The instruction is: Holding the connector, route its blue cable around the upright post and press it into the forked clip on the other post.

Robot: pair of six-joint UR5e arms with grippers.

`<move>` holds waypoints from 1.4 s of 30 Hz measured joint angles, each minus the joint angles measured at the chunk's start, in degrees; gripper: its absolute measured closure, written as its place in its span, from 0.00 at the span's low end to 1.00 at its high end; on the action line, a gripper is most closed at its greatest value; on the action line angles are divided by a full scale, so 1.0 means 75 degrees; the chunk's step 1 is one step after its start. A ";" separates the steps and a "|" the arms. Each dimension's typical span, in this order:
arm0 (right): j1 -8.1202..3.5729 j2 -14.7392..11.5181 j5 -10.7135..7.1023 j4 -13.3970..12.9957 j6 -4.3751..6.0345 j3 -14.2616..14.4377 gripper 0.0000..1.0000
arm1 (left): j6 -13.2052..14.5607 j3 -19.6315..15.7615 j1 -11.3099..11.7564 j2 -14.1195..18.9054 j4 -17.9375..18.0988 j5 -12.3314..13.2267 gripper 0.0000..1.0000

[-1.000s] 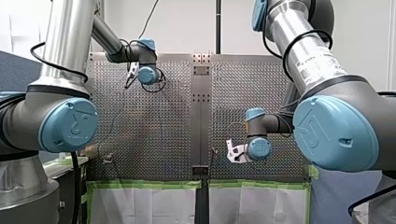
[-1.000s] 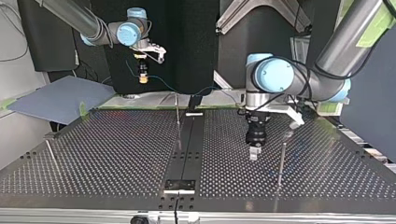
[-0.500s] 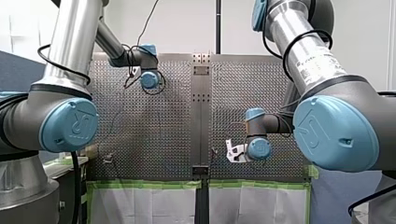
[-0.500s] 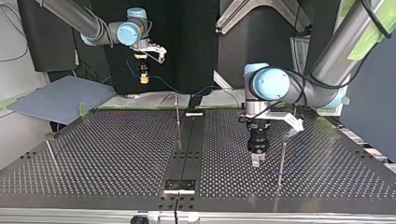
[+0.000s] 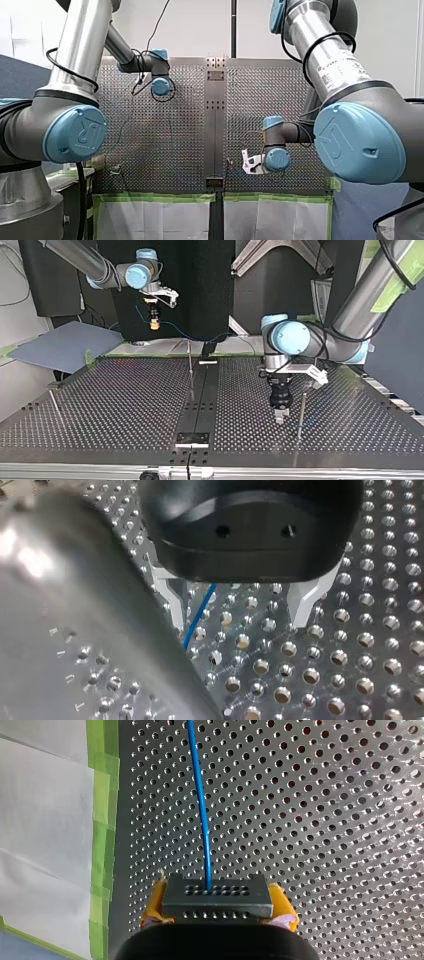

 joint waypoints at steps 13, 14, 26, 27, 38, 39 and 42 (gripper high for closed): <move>0.0001 -0.0004 -0.0001 0.0003 -0.0002 0.0001 1.00 | -0.0022 0.0088 -0.0082 -0.0316 -0.0122 0.0017 0.01; 0.0001 -0.0004 -0.0002 0.0006 -0.0001 0.0001 1.00 | -0.0021 0.0091 -0.0088 -0.0364 -0.0140 -0.0021 0.01; 0.0005 -0.0004 -0.0001 0.0018 -0.0012 -0.0001 1.00 | 0.0030 -0.0011 -0.0129 -0.0725 -0.0279 -0.0275 0.01; 0.0006 -0.0004 -0.0001 0.0019 -0.0012 -0.0001 1.00 | 0.0039 -0.0035 -0.0136 -0.0770 -0.0286 -0.0291 0.01; 0.0010 -0.0004 -0.0001 0.0022 -0.0014 0.0000 1.00 | 0.0162 -0.0287 -0.0254 -0.1242 -0.0275 -0.0525 0.01; 0.0012 -0.0004 -0.0002 0.0024 -0.0014 0.0000 1.00 | 0.0165 -0.0298 -0.0258 -0.1250 -0.0277 -0.0540 0.01; 0.0013 -0.0004 -0.0001 0.0034 -0.0017 0.0000 1.00 | 0.0169 -0.0316 -0.0278 -0.1263 -0.0300 -0.0585 0.01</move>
